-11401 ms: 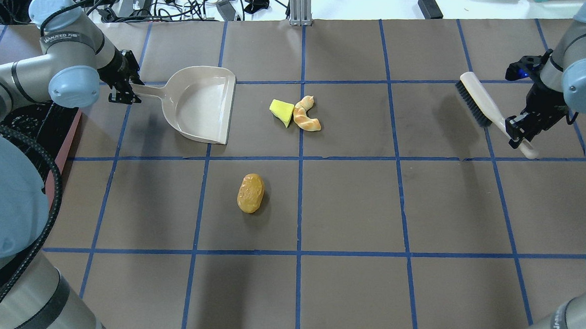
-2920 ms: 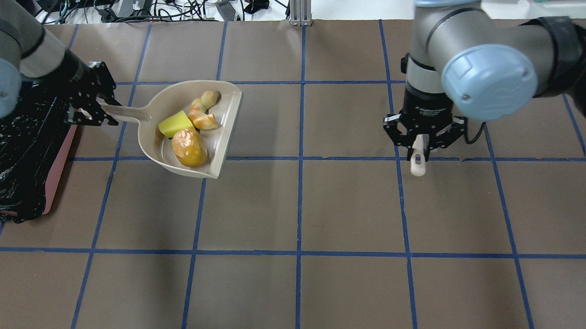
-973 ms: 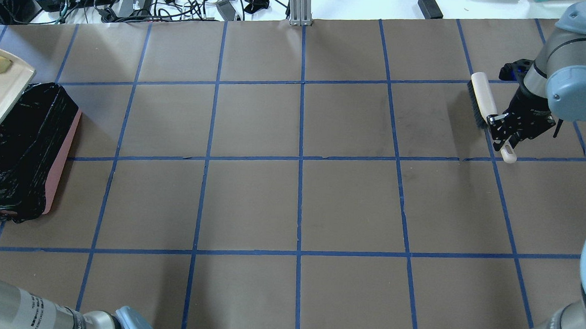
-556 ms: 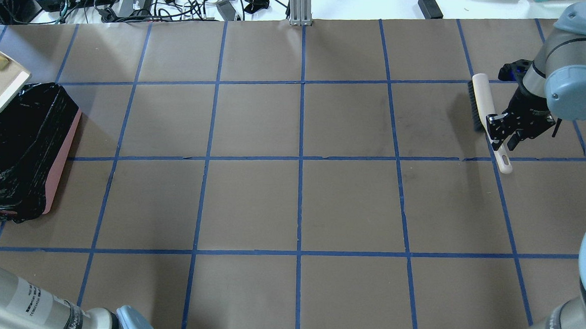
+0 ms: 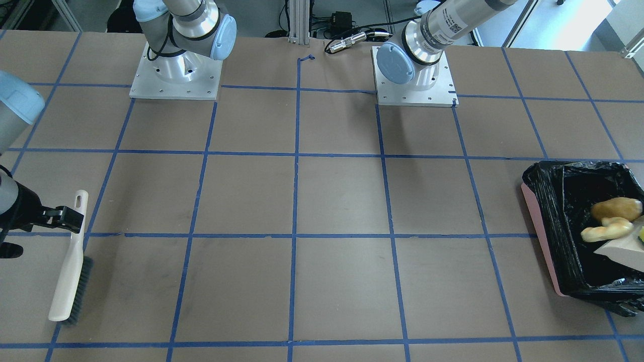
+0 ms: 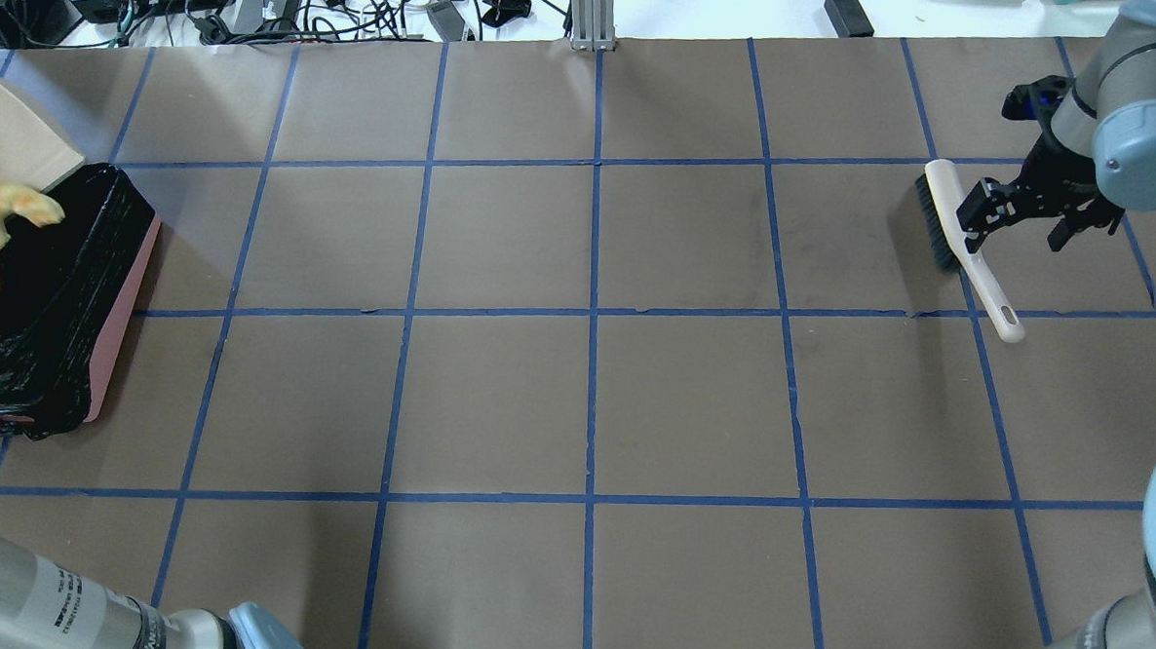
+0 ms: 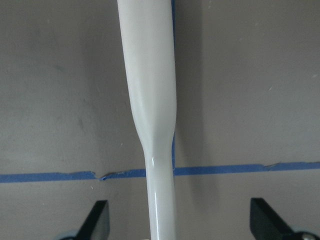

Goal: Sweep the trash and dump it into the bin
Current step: 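Tip the dustpan over the trash bag while the right gripper sets the brush down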

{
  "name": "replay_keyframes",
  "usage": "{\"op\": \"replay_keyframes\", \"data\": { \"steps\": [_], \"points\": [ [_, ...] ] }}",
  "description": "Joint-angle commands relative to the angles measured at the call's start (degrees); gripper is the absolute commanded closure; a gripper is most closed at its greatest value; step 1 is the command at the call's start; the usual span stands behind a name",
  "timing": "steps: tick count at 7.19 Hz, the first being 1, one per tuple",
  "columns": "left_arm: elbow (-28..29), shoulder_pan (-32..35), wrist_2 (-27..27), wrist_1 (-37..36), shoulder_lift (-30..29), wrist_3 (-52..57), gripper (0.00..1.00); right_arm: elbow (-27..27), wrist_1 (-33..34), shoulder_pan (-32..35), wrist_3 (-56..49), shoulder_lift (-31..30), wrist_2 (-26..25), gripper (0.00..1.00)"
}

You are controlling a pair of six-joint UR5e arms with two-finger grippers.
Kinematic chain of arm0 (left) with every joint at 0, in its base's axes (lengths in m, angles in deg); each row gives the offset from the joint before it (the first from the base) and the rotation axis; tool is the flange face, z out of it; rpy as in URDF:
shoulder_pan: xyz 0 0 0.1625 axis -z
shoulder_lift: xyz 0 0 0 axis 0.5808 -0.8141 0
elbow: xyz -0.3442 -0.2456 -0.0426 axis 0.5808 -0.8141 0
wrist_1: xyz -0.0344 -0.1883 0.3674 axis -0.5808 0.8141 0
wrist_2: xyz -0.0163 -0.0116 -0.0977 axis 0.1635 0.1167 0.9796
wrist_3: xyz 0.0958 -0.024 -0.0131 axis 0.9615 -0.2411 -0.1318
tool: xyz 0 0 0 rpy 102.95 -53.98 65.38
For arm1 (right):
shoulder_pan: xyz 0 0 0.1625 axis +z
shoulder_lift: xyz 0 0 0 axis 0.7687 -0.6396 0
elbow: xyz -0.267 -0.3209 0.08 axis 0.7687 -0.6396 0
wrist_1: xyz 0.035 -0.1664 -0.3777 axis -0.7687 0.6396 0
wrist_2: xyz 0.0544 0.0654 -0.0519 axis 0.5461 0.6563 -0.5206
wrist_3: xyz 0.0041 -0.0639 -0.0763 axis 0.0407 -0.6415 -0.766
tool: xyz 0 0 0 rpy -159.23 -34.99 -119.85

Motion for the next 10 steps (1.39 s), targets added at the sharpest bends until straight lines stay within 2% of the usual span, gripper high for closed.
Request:
{"op": "replay_keyframes", "data": {
  "steps": [1,4,5,6,7,9,10],
  "points": [
    [-1.1,-0.1,4.3,-0.5,2.6,5.0,1.0,-5.7,-4.2,0.4,0.2,-5.2,1.2,0.0],
    [-3.3,-0.1,10.7,-1.7,5.1,17.3,1.0,-9.2,-18.2,1.0,1.4,-16.4,1.4,0.0],
    [-6.7,-0.5,14.5,-9.0,5.3,21.6,1.0,-9.3,-19.4,3.5,7.3,-17.4,2.5,0.0],
    [-11.6,-2.3,18.4,-15.6,5.8,21.7,1.0,-10.3,-19.3,9.2,15.2,-17.4,2.5,0.0],
    [-15.3,-3.0,19.7,-20.6,6.8,21.5,1.0,-12.2,-19.3,15.4,22.9,-17.1,2.0,0.0],
    [-16.9,-3.1,19.9,-22.4,8.5,21.0,1.0,-12.0,-22.3,18.8,25.2,-17.3,2.5,0.0],
    [-16.3,-3.0,18.7,-21.5,10.1,15.5,1.0,-12.0,-22.6,20.2,25.2,-17.3,2.9,0.0]
  ]
}}
